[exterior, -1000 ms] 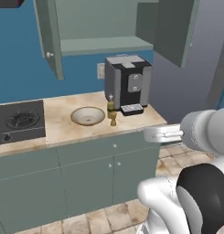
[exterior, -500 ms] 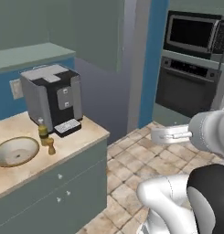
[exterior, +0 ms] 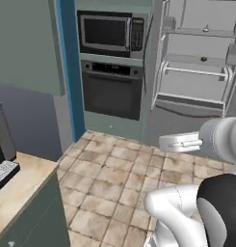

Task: Retrieve the bottle and the shaker from the cabinet and place them next to the mixing bowl on the counter. Then add garlic from the fridge to the mixing bowl.

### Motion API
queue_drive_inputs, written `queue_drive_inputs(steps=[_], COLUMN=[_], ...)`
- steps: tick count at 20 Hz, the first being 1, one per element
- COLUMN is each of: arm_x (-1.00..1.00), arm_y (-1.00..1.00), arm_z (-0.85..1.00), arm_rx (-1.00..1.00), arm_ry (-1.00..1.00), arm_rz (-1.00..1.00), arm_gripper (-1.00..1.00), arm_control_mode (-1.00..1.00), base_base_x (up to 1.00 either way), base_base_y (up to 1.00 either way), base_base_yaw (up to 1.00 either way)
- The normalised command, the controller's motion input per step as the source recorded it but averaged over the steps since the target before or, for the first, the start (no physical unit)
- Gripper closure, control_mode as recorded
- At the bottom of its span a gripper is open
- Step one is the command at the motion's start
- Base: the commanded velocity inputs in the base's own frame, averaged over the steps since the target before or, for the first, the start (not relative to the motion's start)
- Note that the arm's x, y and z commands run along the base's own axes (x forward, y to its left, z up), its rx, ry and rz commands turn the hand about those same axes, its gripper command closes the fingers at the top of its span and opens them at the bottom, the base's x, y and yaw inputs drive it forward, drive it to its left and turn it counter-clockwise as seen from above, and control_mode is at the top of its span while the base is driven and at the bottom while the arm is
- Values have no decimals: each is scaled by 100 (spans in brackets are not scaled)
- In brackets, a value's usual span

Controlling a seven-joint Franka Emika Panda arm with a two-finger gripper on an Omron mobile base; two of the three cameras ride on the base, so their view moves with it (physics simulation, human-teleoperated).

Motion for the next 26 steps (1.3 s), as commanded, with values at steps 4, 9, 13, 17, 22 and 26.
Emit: queue_drive_inputs(steps=[4,9,13,17,22,26], arm_x=[0,0,0,0,0,0], arm_y=[0,0,0,0,0,0], arm_z=[0,0,0,0,0,0], arm_rx=[0,0,0,0,0,0], arm_ry=[0,0,0,0,0,0], arm_rz=[0,0,0,0,0,0], arm_gripper=[-100,-100,-100,-100,-100,-100], arm_control_mode=[100,100,100,100,100,100], base_base_x=[37,91,100,100,100,100], base_base_y=[-7,-14,-23,-43,-7,-6], base_base_yaw=[-73,-48,-27,-26,-31,-27])
